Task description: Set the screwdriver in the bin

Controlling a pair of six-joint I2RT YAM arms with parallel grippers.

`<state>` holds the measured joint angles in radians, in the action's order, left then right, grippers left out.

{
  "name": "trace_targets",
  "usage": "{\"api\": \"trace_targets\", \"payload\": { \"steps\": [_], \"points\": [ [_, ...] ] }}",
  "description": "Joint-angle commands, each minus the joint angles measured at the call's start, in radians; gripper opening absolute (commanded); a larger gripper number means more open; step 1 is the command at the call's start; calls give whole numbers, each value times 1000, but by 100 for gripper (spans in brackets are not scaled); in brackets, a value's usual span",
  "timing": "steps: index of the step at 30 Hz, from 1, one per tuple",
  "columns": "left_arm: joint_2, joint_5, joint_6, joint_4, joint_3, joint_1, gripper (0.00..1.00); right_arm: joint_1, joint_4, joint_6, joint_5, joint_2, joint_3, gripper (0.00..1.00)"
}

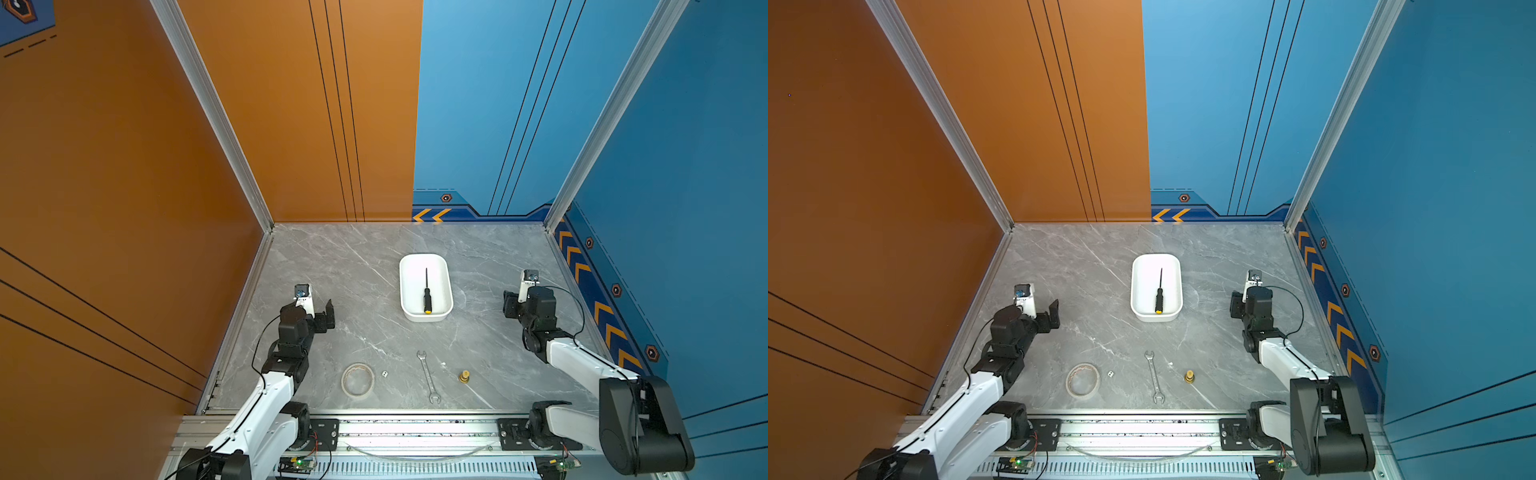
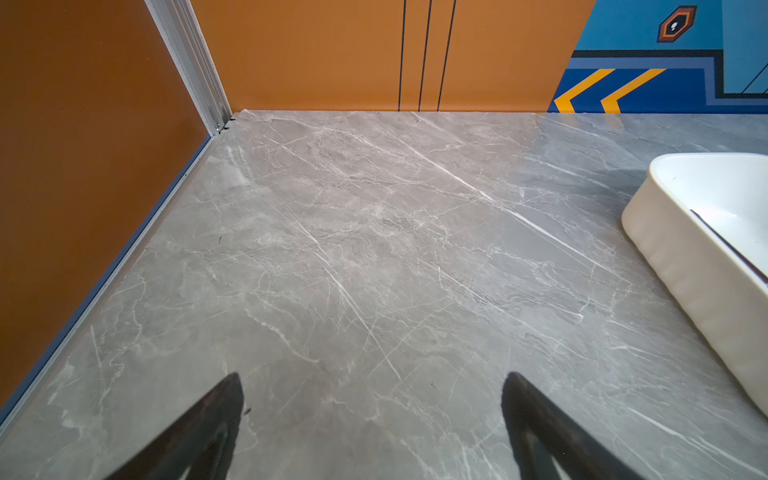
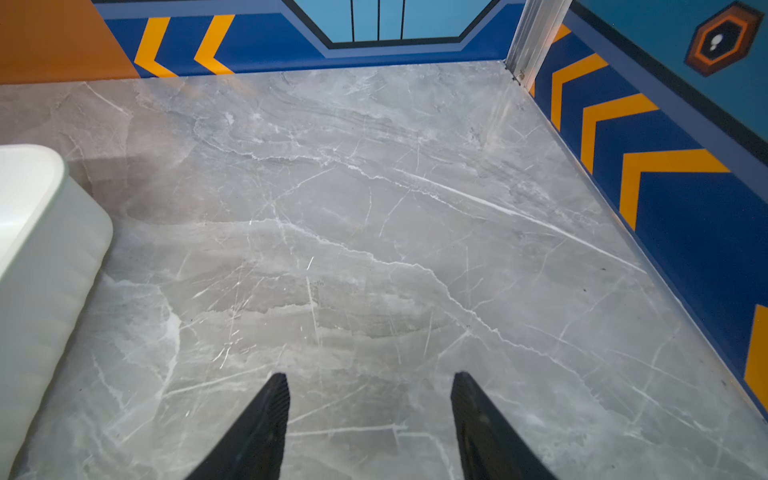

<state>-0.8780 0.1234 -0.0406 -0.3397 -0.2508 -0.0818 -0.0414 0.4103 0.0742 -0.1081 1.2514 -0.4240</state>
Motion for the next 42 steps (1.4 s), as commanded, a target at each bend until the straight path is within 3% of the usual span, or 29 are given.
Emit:
{"api": "trace_targets", "payload": {
  "steps": [1, 8, 15, 25, 31, 34, 37, 42],
  "points": [
    [-32, -12, 64, -139, 29, 13, 98, 11, 211, 1, -2, 66, 35, 61],
    [-147, -106, 116, -315, 59, 42, 98, 21, 341, 9, -22, 132, 50, 61],
    [-320, -202, 138, -479, 44, 55, 98, 27, 685, 17, -48, 304, 141, 62],
    [-564, -280, 145, -695, -6, 57, 98, 31, 560, 13, -9, 295, 83, 63],
    [-707, -209, 108, -810, -29, 69, 98, 32, 542, 11, -3, 295, 73, 65],
    [-668, -155, 57, -555, -126, 98, 98, 32, 518, 7, 3, 295, 61, 70],
    [-687, -121, 42, -587, -128, 96, 98, 31, 507, 6, 6, 295, 56, 82],
    [-688, -120, 42, -588, -127, 96, 98, 32, 507, 5, 5, 295, 56, 89]
  ]
}}
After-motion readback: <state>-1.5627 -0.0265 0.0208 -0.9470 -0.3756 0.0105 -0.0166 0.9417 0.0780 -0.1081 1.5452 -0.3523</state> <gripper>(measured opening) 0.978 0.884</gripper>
